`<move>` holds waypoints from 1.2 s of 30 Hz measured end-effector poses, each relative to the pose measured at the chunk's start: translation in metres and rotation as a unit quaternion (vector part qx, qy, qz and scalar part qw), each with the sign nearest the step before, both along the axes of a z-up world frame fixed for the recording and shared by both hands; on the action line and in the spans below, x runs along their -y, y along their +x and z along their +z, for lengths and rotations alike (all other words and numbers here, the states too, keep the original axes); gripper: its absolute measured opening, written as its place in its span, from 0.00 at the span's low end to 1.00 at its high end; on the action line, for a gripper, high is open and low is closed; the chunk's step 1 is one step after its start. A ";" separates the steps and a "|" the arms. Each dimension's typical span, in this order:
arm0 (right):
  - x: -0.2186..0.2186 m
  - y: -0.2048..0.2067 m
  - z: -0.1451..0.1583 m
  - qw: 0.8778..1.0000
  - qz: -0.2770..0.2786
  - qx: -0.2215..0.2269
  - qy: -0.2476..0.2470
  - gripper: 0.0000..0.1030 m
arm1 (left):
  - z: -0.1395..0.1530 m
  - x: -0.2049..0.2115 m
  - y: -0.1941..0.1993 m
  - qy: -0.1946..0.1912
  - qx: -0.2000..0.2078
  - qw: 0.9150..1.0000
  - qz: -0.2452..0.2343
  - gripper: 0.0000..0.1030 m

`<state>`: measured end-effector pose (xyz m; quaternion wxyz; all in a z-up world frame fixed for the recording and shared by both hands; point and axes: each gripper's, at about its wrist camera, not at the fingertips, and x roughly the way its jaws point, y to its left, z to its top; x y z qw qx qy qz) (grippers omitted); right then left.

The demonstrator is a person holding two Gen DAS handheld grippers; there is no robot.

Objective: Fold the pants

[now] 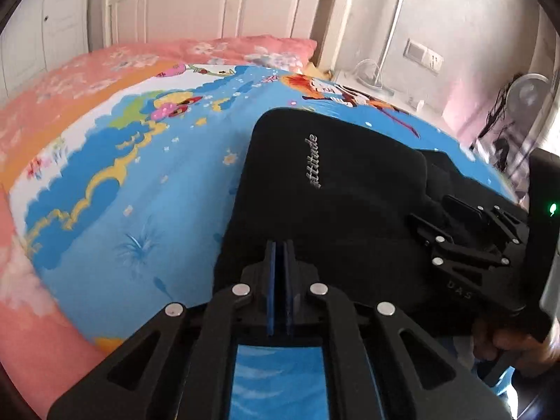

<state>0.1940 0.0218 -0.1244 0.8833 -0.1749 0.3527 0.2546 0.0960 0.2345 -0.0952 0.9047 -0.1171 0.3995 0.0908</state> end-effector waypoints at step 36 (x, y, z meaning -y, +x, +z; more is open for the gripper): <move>0.002 0.000 0.001 1.000 -0.002 0.002 0.002 0.62 | -0.026 -0.005 0.026 0.023 0.015 0.999 0.039 0.58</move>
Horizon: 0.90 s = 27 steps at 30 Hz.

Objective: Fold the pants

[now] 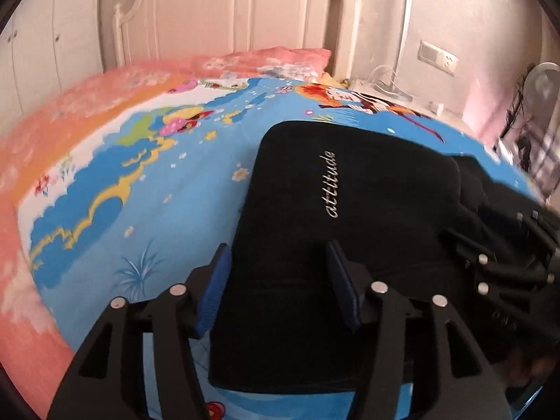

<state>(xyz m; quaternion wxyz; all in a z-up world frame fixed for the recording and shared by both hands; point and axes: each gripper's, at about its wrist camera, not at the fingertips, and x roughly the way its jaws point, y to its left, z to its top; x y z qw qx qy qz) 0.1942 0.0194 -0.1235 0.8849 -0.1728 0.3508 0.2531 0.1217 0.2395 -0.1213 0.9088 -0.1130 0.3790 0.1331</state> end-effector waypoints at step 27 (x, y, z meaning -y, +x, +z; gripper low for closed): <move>0.005 0.077 0.004 0.996 -0.073 -0.048 -0.033 0.95 | 0.018 -0.021 -0.041 -0.074 0.021 0.996 -0.040 0.97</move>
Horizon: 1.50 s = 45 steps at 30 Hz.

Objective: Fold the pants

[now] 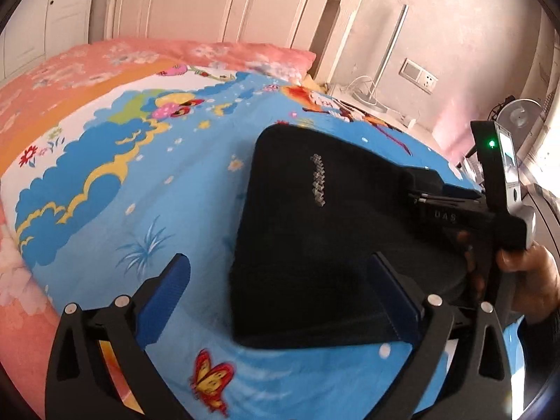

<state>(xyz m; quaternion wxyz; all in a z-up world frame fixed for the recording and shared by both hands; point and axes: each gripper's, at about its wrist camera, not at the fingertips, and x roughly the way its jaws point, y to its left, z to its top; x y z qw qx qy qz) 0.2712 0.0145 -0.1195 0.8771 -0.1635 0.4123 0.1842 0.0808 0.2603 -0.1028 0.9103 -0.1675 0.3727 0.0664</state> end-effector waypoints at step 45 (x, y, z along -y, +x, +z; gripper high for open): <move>0.048 -0.090 0.002 0.993 0.061 -0.036 0.098 0.76 | 0.023 -0.045 0.118 -0.059 -0.013 0.994 -0.087 0.49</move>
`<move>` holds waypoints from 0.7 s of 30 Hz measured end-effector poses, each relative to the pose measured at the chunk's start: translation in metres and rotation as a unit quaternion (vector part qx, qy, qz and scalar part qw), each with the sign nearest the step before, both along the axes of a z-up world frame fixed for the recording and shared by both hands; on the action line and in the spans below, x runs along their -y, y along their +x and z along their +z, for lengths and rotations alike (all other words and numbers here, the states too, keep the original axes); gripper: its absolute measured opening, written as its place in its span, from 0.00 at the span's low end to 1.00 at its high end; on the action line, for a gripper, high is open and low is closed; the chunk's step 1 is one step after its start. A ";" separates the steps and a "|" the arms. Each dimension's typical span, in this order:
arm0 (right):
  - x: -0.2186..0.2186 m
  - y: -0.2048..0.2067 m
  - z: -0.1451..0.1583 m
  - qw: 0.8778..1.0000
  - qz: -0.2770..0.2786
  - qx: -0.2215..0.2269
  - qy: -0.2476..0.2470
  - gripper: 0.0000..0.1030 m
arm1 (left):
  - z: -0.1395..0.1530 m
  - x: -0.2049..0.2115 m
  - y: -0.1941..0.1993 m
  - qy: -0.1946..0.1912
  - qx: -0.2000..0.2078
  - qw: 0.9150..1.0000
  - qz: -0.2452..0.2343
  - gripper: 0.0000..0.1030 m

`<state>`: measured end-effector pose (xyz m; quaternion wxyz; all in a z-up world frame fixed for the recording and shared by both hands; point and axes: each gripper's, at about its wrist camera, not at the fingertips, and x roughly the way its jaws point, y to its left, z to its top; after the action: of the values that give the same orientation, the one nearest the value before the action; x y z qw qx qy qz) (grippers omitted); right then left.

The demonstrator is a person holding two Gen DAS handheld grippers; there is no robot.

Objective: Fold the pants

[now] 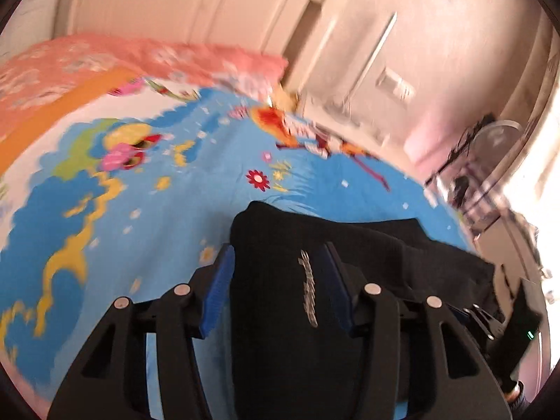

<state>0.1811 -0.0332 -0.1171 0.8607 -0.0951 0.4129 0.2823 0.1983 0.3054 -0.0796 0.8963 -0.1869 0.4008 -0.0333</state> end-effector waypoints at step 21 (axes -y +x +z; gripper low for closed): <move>0.001 0.003 -0.004 1.000 -0.002 0.004 0.005 0.79 | -0.065 -0.004 -0.085 -0.132 -0.018 0.991 0.023 0.61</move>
<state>0.1840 -0.0339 -0.1214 0.8634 -0.0914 0.4081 0.2823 0.1135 0.3090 -0.1442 0.8570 -0.3135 0.4042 -0.0622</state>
